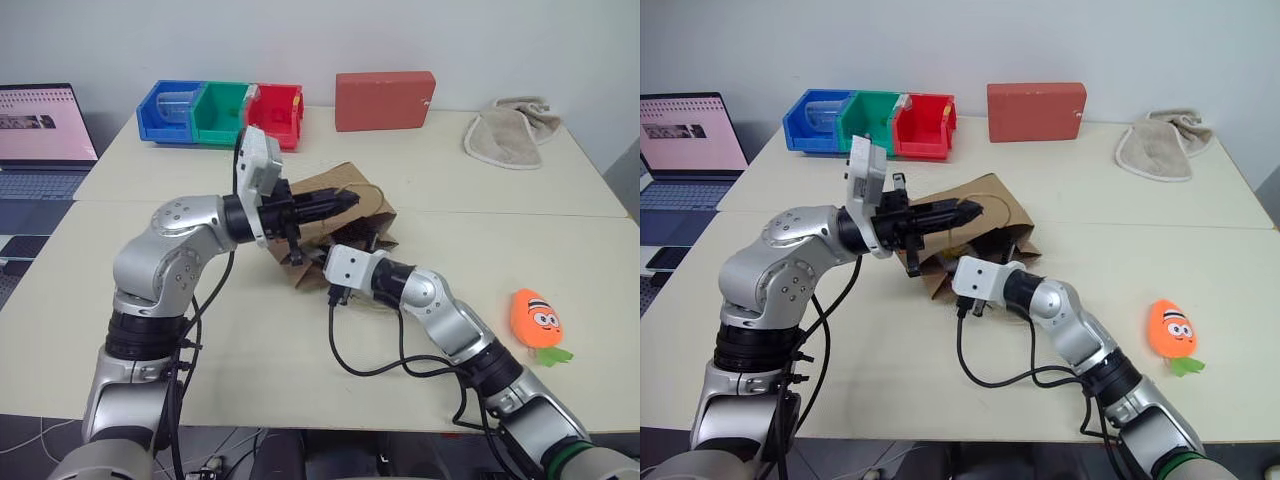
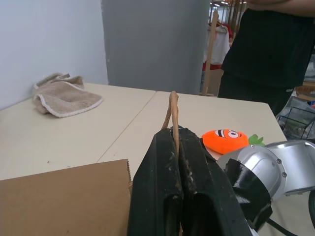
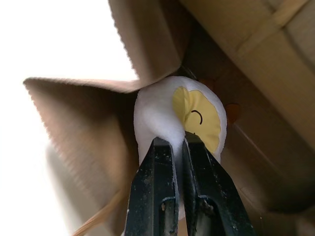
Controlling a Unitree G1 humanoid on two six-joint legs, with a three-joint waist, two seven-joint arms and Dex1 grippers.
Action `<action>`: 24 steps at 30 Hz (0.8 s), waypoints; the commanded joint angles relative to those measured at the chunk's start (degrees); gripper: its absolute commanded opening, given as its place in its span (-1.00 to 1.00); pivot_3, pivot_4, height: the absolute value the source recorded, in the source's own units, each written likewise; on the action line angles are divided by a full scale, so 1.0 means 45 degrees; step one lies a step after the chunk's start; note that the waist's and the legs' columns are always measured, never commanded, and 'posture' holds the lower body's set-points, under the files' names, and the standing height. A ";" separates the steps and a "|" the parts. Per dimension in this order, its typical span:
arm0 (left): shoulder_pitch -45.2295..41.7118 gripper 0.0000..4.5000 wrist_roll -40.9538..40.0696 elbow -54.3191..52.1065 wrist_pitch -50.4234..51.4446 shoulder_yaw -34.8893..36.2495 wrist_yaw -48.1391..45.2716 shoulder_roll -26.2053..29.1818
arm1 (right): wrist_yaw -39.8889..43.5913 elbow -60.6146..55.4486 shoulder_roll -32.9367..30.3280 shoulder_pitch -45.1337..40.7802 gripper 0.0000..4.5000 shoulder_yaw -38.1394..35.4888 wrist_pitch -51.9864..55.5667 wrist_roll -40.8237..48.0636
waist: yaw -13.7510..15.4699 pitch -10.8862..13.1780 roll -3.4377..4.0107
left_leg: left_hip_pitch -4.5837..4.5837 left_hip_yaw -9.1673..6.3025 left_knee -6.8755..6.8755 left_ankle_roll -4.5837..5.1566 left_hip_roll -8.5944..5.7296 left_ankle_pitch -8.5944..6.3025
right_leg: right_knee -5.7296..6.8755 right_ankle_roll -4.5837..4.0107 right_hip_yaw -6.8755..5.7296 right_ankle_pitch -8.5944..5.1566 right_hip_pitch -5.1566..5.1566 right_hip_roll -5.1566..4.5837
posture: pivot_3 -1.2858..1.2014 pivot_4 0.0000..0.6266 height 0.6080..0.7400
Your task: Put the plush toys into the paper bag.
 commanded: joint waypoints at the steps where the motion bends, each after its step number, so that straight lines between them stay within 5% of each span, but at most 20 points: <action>1: -0.0232 -1.00 -0.0319 -0.0369 0.0084 0.0281 -0.0045 0.0099 | -0.0050 -0.0046 0.0263 0.0007 -0.67 -0.0197 0.0006 0.0029 | 0.0001 0.0000 0.0000 | -0.0002 0.0000 0.0000 0.0000 0.0000 0.0000 | 0.0000 0.0000 0.0000 0.0000 0.0000 0.0000 | 0.03 -0.52 1.00; 12: 0.0027 -1.00 0.0046 -0.0455 -0.0140 -0.0005 -0.0077 0.0077 | 0.1903 -0.2123 -0.0256 0.0046 0.98 -0.1043 0.1968 0.1169 | 0.0008 0.0000 0.0001 | -0.0006 -0.0004 0.0000 0.0000 0.0001 0.0000 | 0.0004 -0.0005 -0.0002 0.0003 -0.0005 0.0001 | 0.03 -0.52 1.00; 19: 0.0153 -1.00 0.0323 -0.0355 -0.0425 -0.0274 -0.0200 -0.0065 | 0.4114 -0.5619 -0.1599 0.0710 0.98 -0.2566 0.5101 0.3920 | 0.0024 0.0000 0.0001 | -0.0007 -0.0008 0.0000 0.0001 0.0002 0.0000 | 0.0007 -0.0002 -0.0005 0.0001 -0.0005 0.0003 | 0.03 -0.52 1.00; 24: 0.0221 -1.00 0.0482 -0.0274 -0.0633 -0.0448 -0.0227 -0.0147 | 0.6116 -0.7986 -0.4104 0.1989 0.98 -0.4337 0.6103 0.6166 | 0.0075 0.0000 0.0000 | -0.0015 -0.0008 0.0005 0.0001 -0.0003 0.0000 | -0.0002 0.0001 -0.0005 0.0000 -0.0001 -0.0001 | 0.03 -0.52 1.00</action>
